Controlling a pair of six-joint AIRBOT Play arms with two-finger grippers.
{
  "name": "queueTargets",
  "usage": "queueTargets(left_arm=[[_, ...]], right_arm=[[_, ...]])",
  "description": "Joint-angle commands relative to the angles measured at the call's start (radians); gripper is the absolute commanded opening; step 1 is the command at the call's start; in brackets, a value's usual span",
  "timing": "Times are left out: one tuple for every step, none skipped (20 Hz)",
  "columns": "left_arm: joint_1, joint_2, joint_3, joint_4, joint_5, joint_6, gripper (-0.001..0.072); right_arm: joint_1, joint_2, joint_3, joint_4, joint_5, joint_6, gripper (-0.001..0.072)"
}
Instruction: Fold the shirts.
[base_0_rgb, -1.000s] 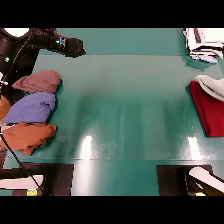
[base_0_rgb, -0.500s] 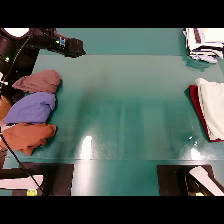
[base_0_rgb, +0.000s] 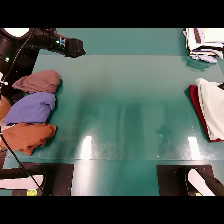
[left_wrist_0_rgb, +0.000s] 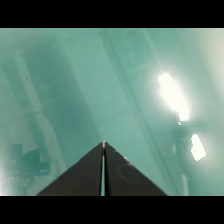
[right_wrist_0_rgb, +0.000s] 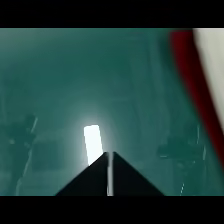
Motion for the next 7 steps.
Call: queueTargets(left_arm=[[-0.001,0.000,0.000,-0.002,0.004,-0.001,0.0026],[-0.001,0.000,0.000,-0.001,0.004,-0.001,0.0026],[-0.001,0.000,0.000,-0.001,0.004,-0.001,0.0026],[-0.001,0.000,0.000,-0.001,0.004,-0.001,0.0026],[-0.001,0.000,0.000,-0.001,0.004,-0.001,0.0026],[-0.001,0.000,0.000,-0.001,0.004,-0.001,0.0026],[-0.001,0.000,0.000,-0.001,0.004,-0.001,0.0026]], right_arm=[[0.254,0.003,0.034,0.001,-0.016,-0.004,0.0016],[0.294,0.003,0.039,-0.014,-0.017,-0.004,0.0015],[0.328,0.003,0.039,-0.030,-0.016,-0.004,0.0016],[0.354,0.003,0.039,-0.050,-0.013,-0.004,0.0015],[0.369,0.003,0.039,-0.056,-0.013,-0.004,0.0015],[0.376,0.003,0.039,-0.055,-0.013,-0.004,0.0015],[0.376,0.003,0.039,-0.055,-0.012,-0.003,0.0015]])
